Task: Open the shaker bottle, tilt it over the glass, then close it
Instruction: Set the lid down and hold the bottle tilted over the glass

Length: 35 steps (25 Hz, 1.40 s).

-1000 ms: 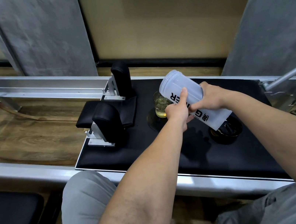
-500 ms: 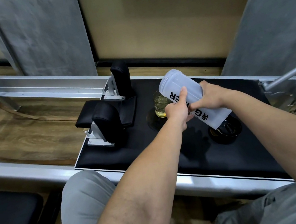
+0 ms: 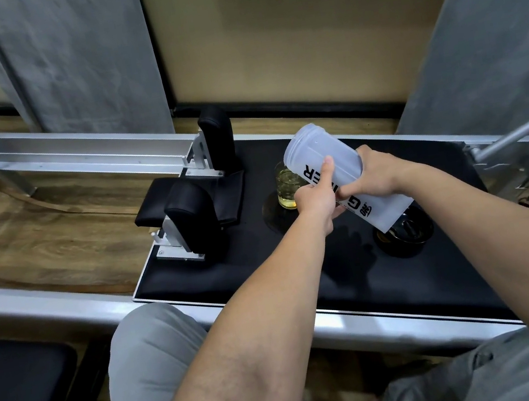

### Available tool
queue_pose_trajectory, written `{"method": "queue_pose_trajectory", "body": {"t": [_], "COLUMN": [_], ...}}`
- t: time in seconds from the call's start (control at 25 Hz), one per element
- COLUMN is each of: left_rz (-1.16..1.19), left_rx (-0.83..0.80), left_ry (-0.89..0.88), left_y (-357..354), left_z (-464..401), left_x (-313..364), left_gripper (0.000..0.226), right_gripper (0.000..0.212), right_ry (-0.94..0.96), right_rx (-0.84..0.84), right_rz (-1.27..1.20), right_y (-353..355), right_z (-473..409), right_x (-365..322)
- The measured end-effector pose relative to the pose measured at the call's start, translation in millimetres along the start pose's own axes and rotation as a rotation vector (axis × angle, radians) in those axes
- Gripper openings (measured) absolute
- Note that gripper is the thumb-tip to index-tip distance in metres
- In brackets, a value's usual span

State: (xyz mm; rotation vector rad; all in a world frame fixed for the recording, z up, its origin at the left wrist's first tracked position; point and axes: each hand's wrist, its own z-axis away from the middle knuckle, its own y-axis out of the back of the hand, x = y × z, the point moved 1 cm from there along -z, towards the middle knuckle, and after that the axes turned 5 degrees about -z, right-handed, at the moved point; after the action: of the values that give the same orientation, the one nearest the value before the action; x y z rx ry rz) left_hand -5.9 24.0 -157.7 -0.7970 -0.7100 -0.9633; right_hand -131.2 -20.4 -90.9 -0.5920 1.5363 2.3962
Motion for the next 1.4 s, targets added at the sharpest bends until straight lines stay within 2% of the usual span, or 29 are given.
{"method": "queue_pose_trajectory", "body": {"t": [0.28, 0.6, 0.72, 0.8, 0.92, 1.04, 1.2, 1.4], "left_rz": [-0.028, -0.118, -0.191, -0.244, -0.335, -0.402, -0.401, -0.483], "left_rx": [-0.025, -0.053, -0.052, -0.062, -0.063, -0.068, -0.058, 0.023], "left_ry": [0.019, 0.033, -0.073, -0.195, -0.37, -0.485, -0.458, -0.4], "left_y": [10, 32, 27, 20, 11, 8, 15, 26], "left_z": [-3, -12, -4, 1, 11, 17, 13, 8], "left_x": [-7, -14, 8, 33, 73, 94, 68, 11], "left_gripper": [0.061, 0.051, 0.038, 0.027, 0.025, 0.024, 0.03, 0.061], "right_gripper": [0.083, 0.096, 0.1, 0.102, 0.101, 0.101, 0.103, 0.114], "right_ry": [0.031, 0.042, 0.077, 0.123, 0.193, 0.253, 0.222, 0.158], "right_rx": [0.03, 0.06, 0.1, 0.183, 0.308, 0.355, 0.324, 0.223], "right_rz": [-0.048, -0.253, -0.328, -0.402, -0.484, -0.547, -0.587, -0.533], "right_y": [-17, -55, -50, -38, -15, -4, -28, -62], "right_z": [3, 5, 5, 5, 6, 6, 6, 12], "right_x": [5, 19, 15, 8, -7, -16, -5, 27]}}
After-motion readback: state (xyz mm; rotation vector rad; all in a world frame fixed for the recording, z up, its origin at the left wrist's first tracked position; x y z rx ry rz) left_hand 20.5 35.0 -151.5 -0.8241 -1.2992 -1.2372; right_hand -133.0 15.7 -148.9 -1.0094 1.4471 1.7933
